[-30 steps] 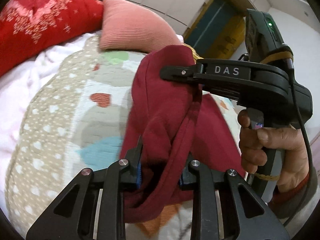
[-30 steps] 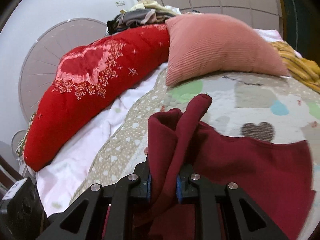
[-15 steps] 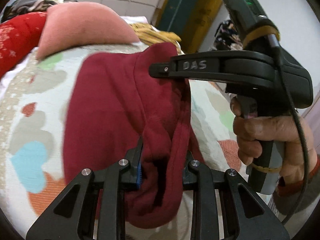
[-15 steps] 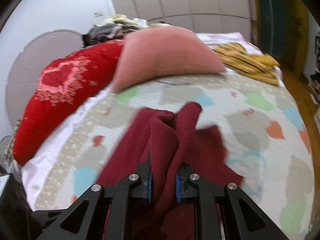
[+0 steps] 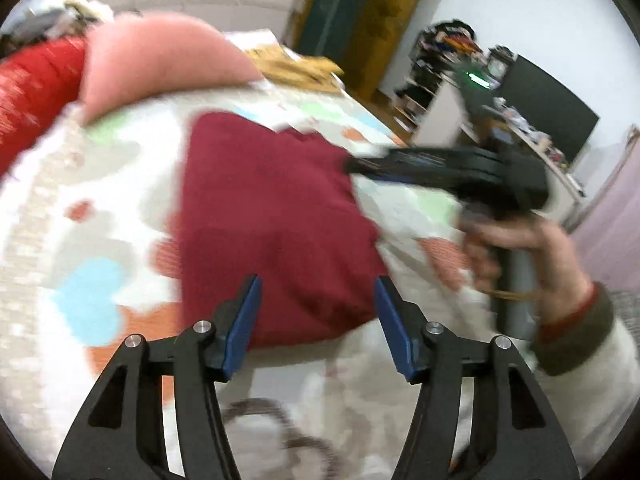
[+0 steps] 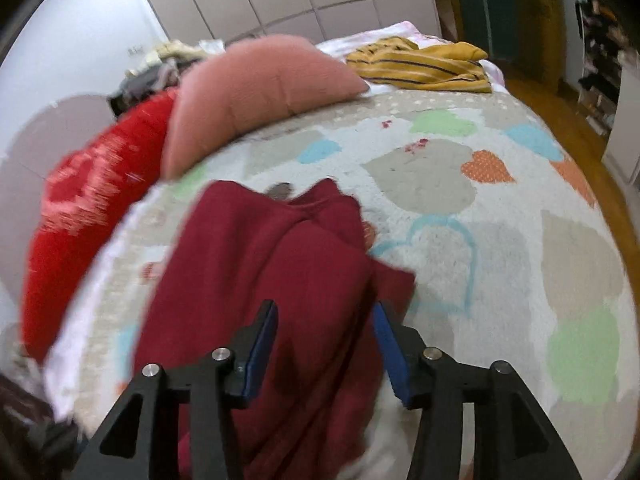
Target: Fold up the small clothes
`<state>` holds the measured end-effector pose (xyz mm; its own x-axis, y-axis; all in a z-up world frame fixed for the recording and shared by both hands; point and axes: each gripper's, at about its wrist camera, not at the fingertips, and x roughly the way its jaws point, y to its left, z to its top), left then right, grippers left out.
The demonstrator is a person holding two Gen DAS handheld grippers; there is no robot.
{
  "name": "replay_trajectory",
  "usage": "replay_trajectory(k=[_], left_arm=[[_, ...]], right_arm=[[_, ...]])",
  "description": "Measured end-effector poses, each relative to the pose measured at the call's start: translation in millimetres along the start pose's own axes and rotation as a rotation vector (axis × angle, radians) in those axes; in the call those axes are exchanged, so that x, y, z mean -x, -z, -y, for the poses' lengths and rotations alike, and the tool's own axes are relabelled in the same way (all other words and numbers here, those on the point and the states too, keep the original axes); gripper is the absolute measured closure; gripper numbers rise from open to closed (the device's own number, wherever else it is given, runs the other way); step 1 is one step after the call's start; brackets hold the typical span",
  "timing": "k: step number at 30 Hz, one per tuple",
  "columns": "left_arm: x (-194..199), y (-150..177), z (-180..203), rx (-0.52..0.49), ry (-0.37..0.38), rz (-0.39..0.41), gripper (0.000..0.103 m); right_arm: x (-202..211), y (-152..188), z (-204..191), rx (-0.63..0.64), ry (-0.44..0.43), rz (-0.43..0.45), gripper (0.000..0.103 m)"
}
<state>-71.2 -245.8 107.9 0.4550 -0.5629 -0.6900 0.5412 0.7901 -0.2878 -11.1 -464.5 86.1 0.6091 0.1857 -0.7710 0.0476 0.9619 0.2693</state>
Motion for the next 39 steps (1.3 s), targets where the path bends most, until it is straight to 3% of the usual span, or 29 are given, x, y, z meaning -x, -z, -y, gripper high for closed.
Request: replay_trajectory(k=[3, 7, 12, 14, 16, 18, 20, 24, 26, 27, 28, 30, 33, 36, 39], left_arm=[[-3, 3, -18, 0.020, -0.075, 0.006, 0.045], [-18, 15, -30, 0.092, -0.100, -0.040, 0.045], [-37, 22, -22, 0.074, -0.120, -0.069, 0.045], [-41, 20, -18, 0.067, -0.123, -0.075, 0.045], [-41, 18, -15, 0.067, -0.123, -0.072, 0.045], [-41, 16, -13, 0.069, -0.110, -0.064, 0.045], [-44, 14, -9, 0.075, -0.100, -0.055, 0.038], [-54, 17, 5, -0.004, -0.143, -0.077, 0.035], [-49, 19, 8, -0.038, -0.152, -0.084, 0.035], [-46, 18, 7, -0.039, -0.145, -0.080, 0.035], [-41, 17, 4, -0.029, -0.134, -0.070, 0.035], [-31, 14, -3, 0.009, -0.113, -0.041, 0.035], [-28, 11, -12, 0.049, -0.098, -0.017, 0.035], [-41, 12, -14, 0.058, -0.101, -0.059, 0.035], [-50, 15, -7, 0.028, -0.120, -0.067, 0.035]], right_arm=[[20, 19, -2, -0.028, -0.067, -0.001, 0.051], [14, 37, -12, -0.044, -0.097, -0.049, 0.050], [0, 35, -20, -0.059, -0.154, -0.041, 0.051], [-10, 33, -24, -0.014, -0.077, -0.057, 0.075], [-14, 25, -28, 0.046, -0.017, -0.045, 0.090], [-3, 20, -36, 0.122, 0.032, -0.001, 0.091], [5, 17, -39, 0.177, 0.072, 0.040, 0.091], [-25, 22, -23, 0.178, 0.147, -0.025, 0.091], [-22, 24, -12, 0.130, 0.090, 0.002, 0.090], [-14, 21, -3, 0.077, 0.035, 0.009, 0.083], [-7, 18, 4, 0.028, 0.005, 0.016, 0.067], [7, 13, 16, -0.042, -0.001, 0.058, 0.053], [12, 1, 30, -0.106, -0.015, 0.085, 0.053], [-14, -10, 31, -0.120, -0.010, 0.051, 0.053], [-39, -17, 17, -0.050, 0.030, 0.014, 0.089]])
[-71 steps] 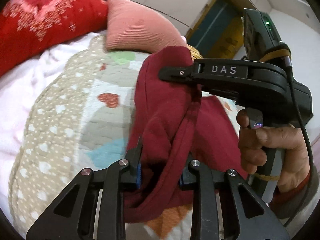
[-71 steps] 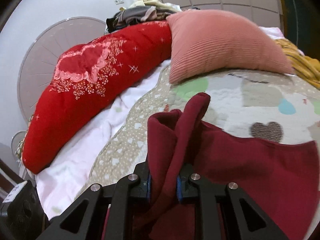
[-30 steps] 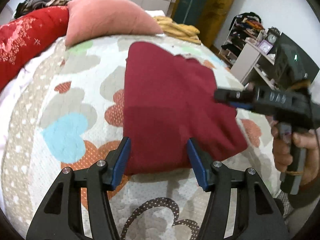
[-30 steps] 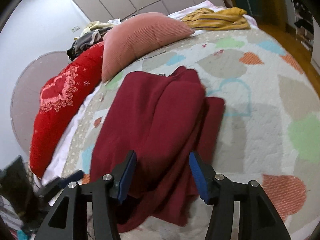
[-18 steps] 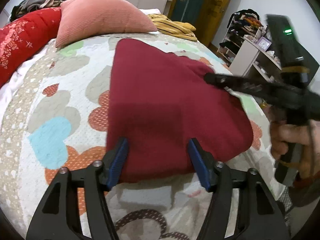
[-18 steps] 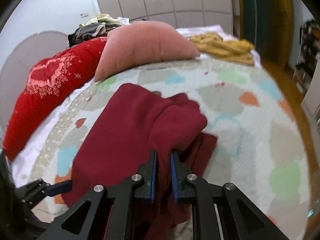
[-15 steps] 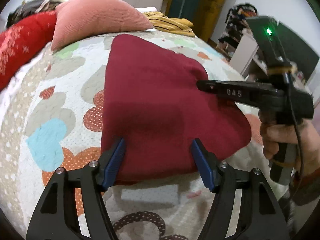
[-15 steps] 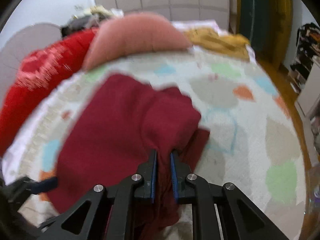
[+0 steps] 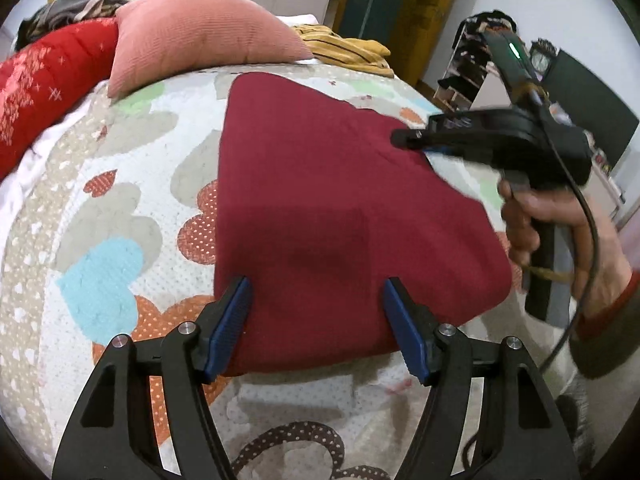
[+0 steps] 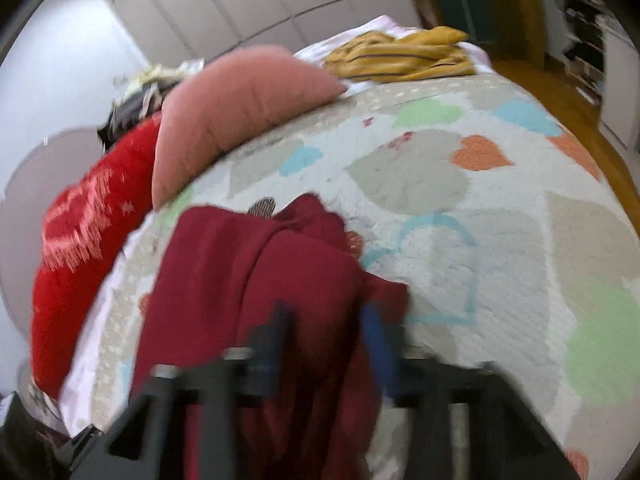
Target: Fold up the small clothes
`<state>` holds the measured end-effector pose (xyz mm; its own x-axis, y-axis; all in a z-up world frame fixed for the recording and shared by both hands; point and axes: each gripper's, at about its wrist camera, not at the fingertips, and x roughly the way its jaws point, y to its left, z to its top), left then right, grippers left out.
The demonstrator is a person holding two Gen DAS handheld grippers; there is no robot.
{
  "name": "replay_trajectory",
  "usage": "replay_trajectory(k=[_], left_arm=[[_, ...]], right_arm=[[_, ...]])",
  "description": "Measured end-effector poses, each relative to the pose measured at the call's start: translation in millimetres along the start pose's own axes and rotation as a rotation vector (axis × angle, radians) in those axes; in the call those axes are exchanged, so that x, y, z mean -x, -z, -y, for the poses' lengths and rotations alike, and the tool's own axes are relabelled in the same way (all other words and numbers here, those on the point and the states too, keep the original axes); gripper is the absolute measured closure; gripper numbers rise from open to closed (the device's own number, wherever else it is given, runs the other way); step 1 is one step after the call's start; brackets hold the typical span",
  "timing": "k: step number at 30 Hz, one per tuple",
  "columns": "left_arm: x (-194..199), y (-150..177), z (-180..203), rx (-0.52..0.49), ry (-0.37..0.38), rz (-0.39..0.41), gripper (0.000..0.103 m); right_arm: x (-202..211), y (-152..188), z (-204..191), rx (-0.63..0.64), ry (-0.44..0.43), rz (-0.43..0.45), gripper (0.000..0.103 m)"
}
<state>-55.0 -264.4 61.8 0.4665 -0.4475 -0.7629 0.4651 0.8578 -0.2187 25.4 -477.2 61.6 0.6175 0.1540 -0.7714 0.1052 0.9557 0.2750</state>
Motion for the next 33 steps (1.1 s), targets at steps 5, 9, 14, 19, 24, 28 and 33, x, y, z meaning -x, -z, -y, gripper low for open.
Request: replay_trajectory(k=[5, 9, 14, 19, 24, 28, 33], left_arm=[[-13, -4, 13, -0.031, -0.017, 0.012, 0.027], [-15, -4, 22, -0.083, -0.049, 0.011, 0.025], [2, -6, 5, -0.011, -0.012, 0.014, 0.025], [15, -10, -3, 0.027, -0.034, 0.037, 0.025], [25, -8, -3, 0.020, -0.062, 0.054, 0.025], [29, -6, -4, 0.026, -0.069, 0.053, 0.025], [26, -8, -10, 0.027, -0.079, 0.038, 0.025]], right_arm=[[-3, -16, -24, 0.193, 0.154, 0.090, 0.095], [-39, -14, -14, 0.190, 0.231, 0.018, 0.095], [8, -6, -8, 0.091, 0.133, 0.042, 0.084], [55, 24, -40, 0.174, 0.008, 0.061, 0.082], [64, 57, -59, 0.222, -0.051, 0.041, 0.079], [41, 77, -51, 0.265, 0.078, 0.010, 0.075], [42, 81, -31, 0.164, 0.034, -0.004, 0.071]])
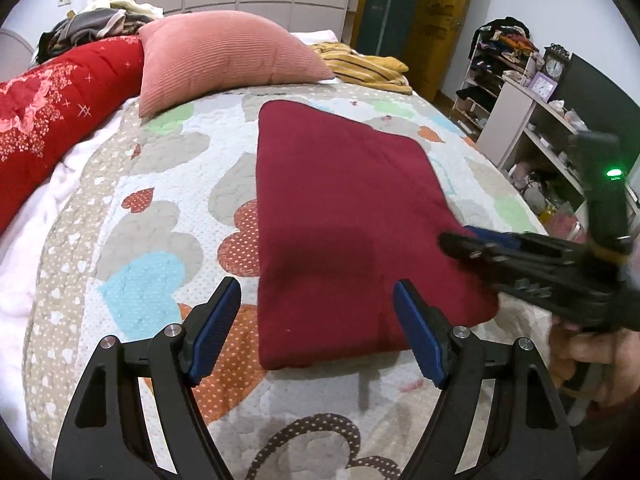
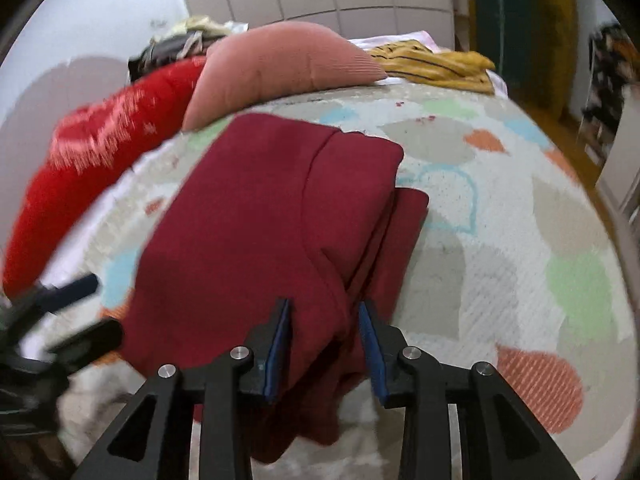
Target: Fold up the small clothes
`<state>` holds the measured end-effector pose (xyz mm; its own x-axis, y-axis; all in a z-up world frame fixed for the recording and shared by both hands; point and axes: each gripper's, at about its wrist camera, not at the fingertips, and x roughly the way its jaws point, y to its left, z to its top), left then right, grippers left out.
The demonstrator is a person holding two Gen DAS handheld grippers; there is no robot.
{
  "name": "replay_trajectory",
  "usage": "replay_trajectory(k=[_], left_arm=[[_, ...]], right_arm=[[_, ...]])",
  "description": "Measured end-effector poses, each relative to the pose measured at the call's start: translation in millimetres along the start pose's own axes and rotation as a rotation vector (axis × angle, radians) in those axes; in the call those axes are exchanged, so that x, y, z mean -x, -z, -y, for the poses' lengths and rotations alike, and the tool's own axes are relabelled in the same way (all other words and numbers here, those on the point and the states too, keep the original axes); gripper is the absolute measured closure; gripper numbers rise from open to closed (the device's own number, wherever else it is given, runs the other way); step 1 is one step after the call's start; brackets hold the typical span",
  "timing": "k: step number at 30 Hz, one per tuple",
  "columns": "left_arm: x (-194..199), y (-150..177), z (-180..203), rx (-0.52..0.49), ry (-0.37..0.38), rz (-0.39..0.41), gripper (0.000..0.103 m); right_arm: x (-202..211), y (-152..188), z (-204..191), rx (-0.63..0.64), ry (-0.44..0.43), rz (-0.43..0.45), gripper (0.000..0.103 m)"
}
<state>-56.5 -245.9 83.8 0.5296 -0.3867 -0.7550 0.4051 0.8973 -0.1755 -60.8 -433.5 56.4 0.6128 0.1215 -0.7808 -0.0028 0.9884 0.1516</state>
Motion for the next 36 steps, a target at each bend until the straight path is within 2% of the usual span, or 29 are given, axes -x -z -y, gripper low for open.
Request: replay_trajectory(k=[2, 7, 10, 14, 17, 19, 21, 23, 25, 26, 29, 36], left_arm=[[-6, -3, -7, 0.025, 0.020, -0.018, 0.025], [-27, -15, -33, 0.127, 0.118, -0.044, 0.025], [-47, -21, -46, 0.177, 0.154, -0.085, 0.023], [-67, -25, -53, 0.226, 0.236, -0.119, 0.016], [-79, -27, -48, 0.215, 0.281, -0.129, 0.016], [-88, -28, -46, 0.213, 0.295, -0.140, 0.015], [-89, -30, -45, 0.202, 0.297, -0.145, 0.015], [-83, -32, -43, 0.183, 0.305, -0.146, 0.029], [-70, -31, -41, 0.160, 0.276, -0.127, 0.036], [-63, -30, -40, 0.145, 0.263, -0.116, 0.040], [-32, -19, -37, 0.120, 0.231, -0.094, 0.041], [22, 32, -43, 0.145, 0.218, -0.100, 0.041]], right_arm=[[9, 0, 3, -0.017, -0.008, 0.022, 0.065], [21, 1, 12, -0.068, -0.024, 0.107, 0.033], [10, 0, 27, -0.135, -0.050, 0.109, 0.029], [-22, -3, 48, -0.236, -0.142, 0.042, 0.023], [-41, -6, 52, -0.271, -0.232, 0.035, 0.022], [-49, -9, 49, -0.261, -0.252, 0.042, 0.020], [-57, -14, 43, -0.246, -0.250, 0.039, 0.021], [-56, -18, 40, -0.249, -0.261, 0.035, 0.035], [-46, -21, 36, -0.231, -0.259, 0.049, 0.054], [-41, -22, 32, -0.211, -0.251, 0.052, 0.056], [-21, -22, 15, -0.155, -0.245, 0.065, 0.059], [13, 8, -14, -0.138, -0.388, 0.048, 0.059]])
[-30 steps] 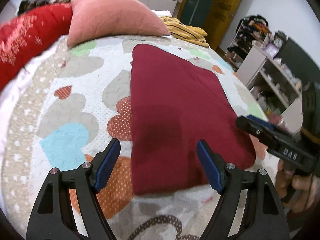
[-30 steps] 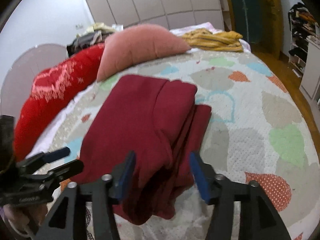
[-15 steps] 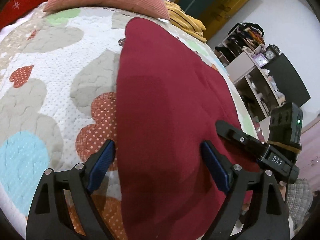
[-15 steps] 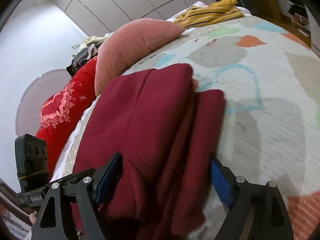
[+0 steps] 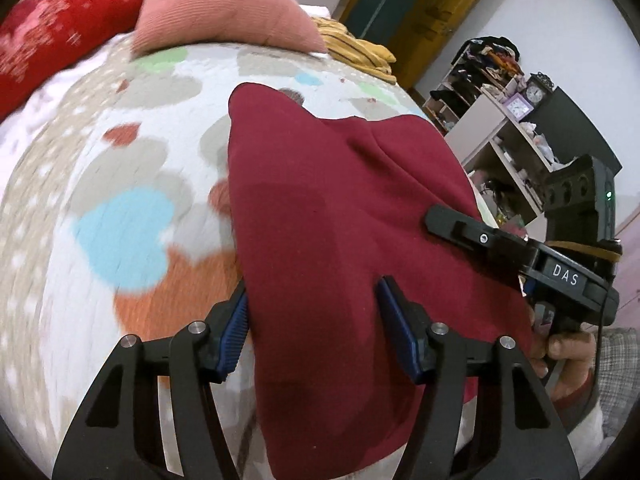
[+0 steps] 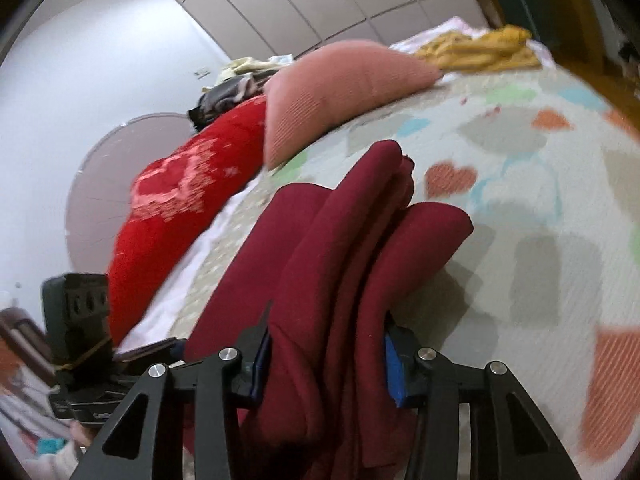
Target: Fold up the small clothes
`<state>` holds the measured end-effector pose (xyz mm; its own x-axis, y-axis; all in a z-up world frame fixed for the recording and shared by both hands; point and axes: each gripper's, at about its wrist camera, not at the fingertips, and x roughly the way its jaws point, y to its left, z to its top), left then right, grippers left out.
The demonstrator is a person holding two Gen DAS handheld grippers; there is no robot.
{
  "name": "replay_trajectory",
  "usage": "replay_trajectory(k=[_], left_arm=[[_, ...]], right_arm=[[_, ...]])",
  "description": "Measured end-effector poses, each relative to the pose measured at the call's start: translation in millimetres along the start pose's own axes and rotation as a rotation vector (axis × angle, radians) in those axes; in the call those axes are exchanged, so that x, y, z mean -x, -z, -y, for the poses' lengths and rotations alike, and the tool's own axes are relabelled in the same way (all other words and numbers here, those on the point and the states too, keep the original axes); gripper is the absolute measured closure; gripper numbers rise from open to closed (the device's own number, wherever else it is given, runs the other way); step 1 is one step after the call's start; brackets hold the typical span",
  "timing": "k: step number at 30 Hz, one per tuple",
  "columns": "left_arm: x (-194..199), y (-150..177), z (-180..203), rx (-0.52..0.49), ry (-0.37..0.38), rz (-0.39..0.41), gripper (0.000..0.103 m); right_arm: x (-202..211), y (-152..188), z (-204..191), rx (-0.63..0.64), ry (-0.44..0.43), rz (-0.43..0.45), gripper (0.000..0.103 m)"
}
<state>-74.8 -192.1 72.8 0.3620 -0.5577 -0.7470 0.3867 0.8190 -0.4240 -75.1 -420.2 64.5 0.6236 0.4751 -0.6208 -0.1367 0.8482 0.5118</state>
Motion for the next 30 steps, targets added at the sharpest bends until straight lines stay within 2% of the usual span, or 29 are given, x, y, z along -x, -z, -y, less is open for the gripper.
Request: replay_trajectory(k=[2, 4, 5, 7, 10, 13, 15, 18, 21, 22, 24, 27, 30], left_arm=[[6, 12, 1, -0.010, -0.030, 0.011, 0.041], [6, 19, 0, -0.009, -0.065, 0.022, 0.041], [5, 21, -2, 0.003, -0.059, 0.020, 0.041], [7, 21, -4, 0.032, -0.062, 0.017, 0.041], [20, 19, -3, 0.017, -0.132, 0.070, 0.041], [21, 12, -2, 0.012, -0.159, 0.083, 0.041], [18, 9, -3, 0.015, -0.159, 0.078, 0.041], [8, 7, -3, -0.008, -0.198, 0.070, 0.041], [-2, 5, -5, -0.008, -0.204, 0.058, 0.039], [-3, 4, -6, -0.005, -0.202, 0.057, 0.036], [-6, 2, -7, 0.004, -0.198, 0.054, 0.033], [-10, 2, -8, 0.015, -0.199, 0.045, 0.033], [-6, 3, -6, 0.013, -0.210, 0.054, 0.033]], right_arm=[[0, 17, -4, 0.005, -0.006, -0.020, 0.059], [-3, 28, -5, 0.033, 0.074, -0.035, 0.057], [-4, 32, -4, 0.035, 0.130, -0.039, 0.049], [3, 35, -2, 0.012, 0.199, -0.022, 0.046], [28, 32, -17, 0.041, 0.224, 0.041, 0.046], [46, 28, -49, 0.141, 0.190, 0.092, 0.047], [42, 29, -63, 0.193, 0.176, 0.079, 0.049], [21, 35, -76, 0.272, 0.206, 0.040, 0.052], [4, 38, -71, 0.293, 0.253, 0.004, 0.052], [-6, 39, -65, 0.299, 0.311, -0.017, 0.052], [-17, 43, -55, 0.306, 0.376, -0.051, 0.051], [-28, 48, -48, 0.317, 0.400, -0.060, 0.051], [-21, 49, -54, 0.324, 0.411, -0.056, 0.051]])
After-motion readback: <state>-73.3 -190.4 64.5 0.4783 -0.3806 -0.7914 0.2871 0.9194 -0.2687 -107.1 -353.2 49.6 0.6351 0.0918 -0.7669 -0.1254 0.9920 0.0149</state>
